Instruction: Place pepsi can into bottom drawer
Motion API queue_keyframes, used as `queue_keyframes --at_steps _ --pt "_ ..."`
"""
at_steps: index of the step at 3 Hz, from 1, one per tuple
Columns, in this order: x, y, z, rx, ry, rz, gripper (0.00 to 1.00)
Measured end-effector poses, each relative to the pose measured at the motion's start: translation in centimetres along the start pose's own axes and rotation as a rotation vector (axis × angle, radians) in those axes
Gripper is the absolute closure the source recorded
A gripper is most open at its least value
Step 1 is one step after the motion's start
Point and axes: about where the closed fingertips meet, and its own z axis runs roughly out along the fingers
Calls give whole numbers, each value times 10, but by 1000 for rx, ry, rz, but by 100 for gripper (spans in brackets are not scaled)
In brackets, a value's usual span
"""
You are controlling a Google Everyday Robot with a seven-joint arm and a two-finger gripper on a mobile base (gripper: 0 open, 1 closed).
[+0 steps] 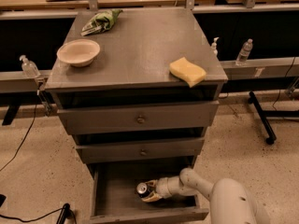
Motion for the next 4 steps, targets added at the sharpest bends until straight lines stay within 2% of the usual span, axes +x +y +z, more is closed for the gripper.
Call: queue_keyframes --at_steps 2,3,4 --pt "-1 3 4 -7 -4 2 5" --pt "-1 4 6 -10 -6 2 0" --pt "-9 1 4 -3 -10 -16 0"
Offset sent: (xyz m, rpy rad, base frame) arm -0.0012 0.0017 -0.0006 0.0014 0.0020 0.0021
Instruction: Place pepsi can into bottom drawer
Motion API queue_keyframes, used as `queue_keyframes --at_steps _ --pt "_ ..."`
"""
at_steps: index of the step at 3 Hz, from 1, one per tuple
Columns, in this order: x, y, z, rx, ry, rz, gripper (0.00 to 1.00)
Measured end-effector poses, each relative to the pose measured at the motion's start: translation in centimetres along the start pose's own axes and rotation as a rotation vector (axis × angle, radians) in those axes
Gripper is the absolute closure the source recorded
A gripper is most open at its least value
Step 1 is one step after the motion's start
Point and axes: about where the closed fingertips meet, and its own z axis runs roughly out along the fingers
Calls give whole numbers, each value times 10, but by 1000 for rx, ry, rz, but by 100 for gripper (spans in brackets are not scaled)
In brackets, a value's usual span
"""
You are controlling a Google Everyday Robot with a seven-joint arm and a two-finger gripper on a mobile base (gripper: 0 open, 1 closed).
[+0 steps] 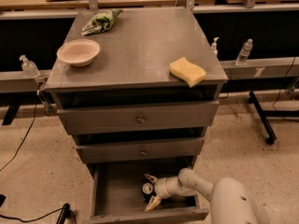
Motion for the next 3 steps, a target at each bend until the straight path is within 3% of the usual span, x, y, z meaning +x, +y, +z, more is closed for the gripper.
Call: queue_keyframes --at_steps 1,2,3 --pt "-14 -2 -20 50 -8 -33 20" --pt "-25 -1 -63 132 -36 -50 49" --pt "-30 5 -102 172 -68 -49 27"
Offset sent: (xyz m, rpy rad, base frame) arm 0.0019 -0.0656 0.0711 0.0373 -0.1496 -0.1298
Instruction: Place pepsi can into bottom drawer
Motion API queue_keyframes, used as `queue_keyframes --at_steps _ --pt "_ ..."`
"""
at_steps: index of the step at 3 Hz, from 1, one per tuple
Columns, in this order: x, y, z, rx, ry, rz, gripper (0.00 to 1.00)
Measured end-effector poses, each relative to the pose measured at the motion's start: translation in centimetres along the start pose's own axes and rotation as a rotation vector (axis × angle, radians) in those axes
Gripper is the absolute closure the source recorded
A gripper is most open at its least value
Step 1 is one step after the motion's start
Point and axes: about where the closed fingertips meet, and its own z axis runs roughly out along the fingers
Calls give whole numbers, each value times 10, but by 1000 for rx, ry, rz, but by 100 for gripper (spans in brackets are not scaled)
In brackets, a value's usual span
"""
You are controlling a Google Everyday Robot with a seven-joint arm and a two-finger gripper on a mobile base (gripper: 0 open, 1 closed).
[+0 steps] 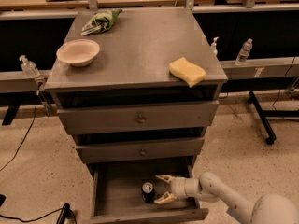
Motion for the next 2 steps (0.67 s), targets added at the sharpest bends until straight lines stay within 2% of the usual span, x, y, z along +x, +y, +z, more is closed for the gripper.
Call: queue_keyframes --at_steps 1,2 --pt "-10 4 -30 -38 16 17 1" --pt "-17 11 -59 -47 -7 21 0"
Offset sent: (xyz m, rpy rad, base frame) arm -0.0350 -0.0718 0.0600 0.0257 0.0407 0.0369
